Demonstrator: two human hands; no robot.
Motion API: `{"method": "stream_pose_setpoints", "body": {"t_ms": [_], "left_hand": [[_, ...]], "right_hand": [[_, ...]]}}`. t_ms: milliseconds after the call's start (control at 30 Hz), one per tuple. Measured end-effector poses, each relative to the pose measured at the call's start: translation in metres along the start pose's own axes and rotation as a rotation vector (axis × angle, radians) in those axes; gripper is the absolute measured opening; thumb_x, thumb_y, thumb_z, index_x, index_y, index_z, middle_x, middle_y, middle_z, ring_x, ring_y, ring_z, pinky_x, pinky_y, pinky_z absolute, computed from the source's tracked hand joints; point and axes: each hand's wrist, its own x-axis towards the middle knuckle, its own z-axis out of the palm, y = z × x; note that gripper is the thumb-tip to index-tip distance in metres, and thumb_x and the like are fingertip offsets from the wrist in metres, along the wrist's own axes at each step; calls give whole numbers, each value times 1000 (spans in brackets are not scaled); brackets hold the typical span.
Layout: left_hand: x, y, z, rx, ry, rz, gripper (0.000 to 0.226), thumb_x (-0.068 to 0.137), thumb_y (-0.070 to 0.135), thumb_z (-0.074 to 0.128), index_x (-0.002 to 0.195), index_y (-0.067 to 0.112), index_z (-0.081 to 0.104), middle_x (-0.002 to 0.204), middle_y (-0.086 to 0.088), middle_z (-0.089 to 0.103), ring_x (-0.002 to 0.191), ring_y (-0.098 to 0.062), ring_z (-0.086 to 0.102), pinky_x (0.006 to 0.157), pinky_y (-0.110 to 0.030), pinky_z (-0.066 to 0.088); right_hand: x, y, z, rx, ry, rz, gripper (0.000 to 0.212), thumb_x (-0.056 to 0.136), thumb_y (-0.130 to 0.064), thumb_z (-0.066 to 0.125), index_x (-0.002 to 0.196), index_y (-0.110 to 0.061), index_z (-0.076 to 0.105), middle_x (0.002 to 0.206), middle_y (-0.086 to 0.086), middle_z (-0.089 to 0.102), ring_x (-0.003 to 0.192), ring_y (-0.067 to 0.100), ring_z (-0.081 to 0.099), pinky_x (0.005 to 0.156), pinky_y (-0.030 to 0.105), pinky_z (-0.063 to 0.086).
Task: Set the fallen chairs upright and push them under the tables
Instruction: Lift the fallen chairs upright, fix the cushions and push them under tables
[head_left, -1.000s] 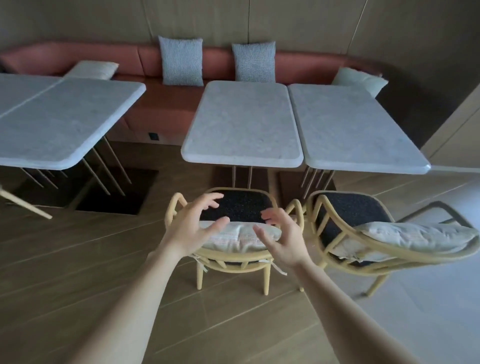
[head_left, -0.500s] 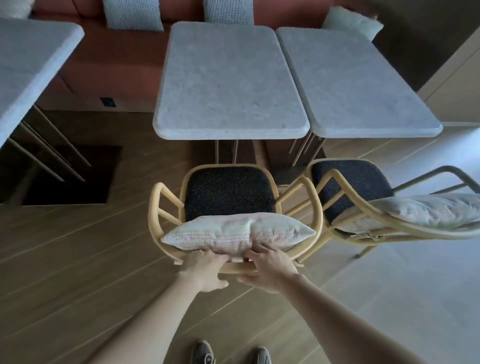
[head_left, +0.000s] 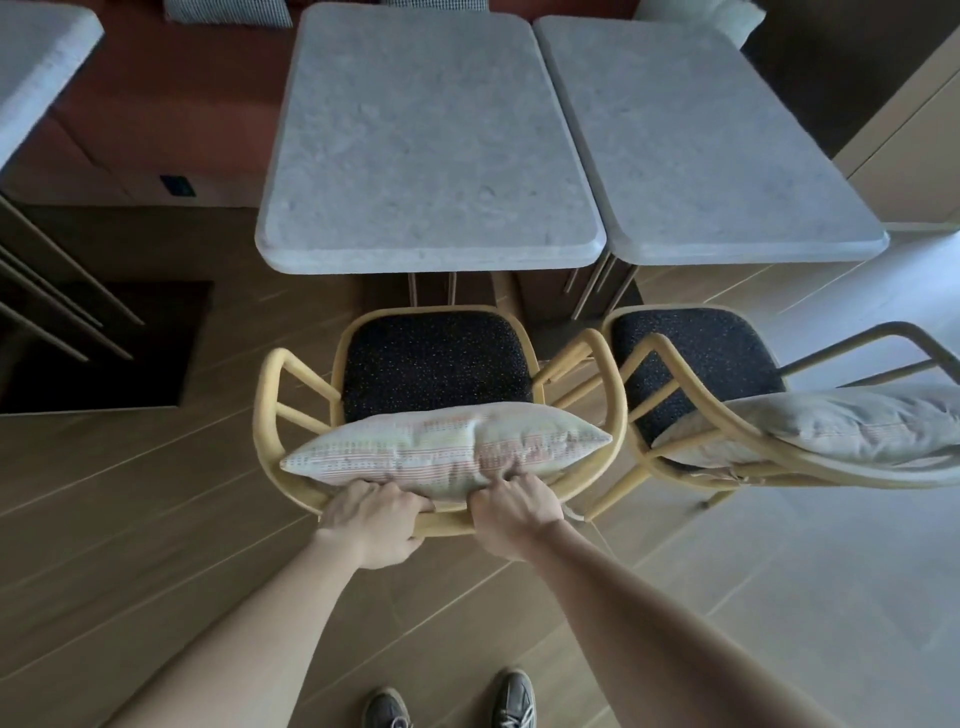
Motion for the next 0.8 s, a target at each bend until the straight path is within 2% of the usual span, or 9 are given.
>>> {"method": "stream_pose_setpoints", "body": {"t_ms": [167, 300, 467, 600, 733, 800], "left_hand": [[18, -2, -10, 4, 38, -6, 46, 100, 53, 56, 145, 43, 57, 114, 1, 79, 105, -24, 75, 94, -39, 54], [19, -3, -9, 24, 41, -8, 46, 100, 53, 54, 145, 44, 56, 115, 1, 78, 106, -23, 74, 93, -39, 53], [17, -1, -5, 7, 32, -9, 47, 100, 52, 54, 146, 42, 56, 117, 2, 77, 110, -23, 73, 98, -39, 53], [6, 6, 2, 14, 11, 8, 45, 100, 51, 53, 144, 41, 57, 119, -1, 76, 111, -25, 72, 98, -40, 53], [-1, 17, 5, 27, -7, 16, 45, 101, 51, 53, 145, 40, 55, 122, -2, 74, 113, -25, 71, 100, -40, 52], [0, 18, 5, 27, -4, 8, 46, 101, 52, 53, 146, 41, 55, 122, -3, 74, 113, -26, 71, 100, -40, 51]], "right_hand": [[15, 16, -7, -8, 22, 6, 31, 101, -15, 43, 107, -12, 74, 102, 13, 78, 91, 36, 72, 80, 41, 52], [16, 16, -5, -29, 19, -10, 31, 101, -15, 44, 105, -12, 74, 100, 13, 77, 89, 37, 71, 72, 40, 41], [13, 13, -6, 3, -9, -2, 29, 102, -15, 46, 106, -10, 74, 102, 14, 77, 91, 36, 71, 76, 40, 43], [-1, 7, -2, 22, -39, -5, 27, 101, -14, 47, 106, -7, 73, 101, 16, 76, 93, 36, 71, 75, 39, 38], [-14, 5, -1, 8, -55, -3, 28, 102, -14, 47, 107, -6, 74, 103, 17, 77, 96, 35, 70, 81, 42, 49], [-15, 5, -2, -1, -58, -3, 29, 102, -14, 47, 107, -7, 74, 103, 16, 77, 95, 35, 71, 80, 41, 49]]}}
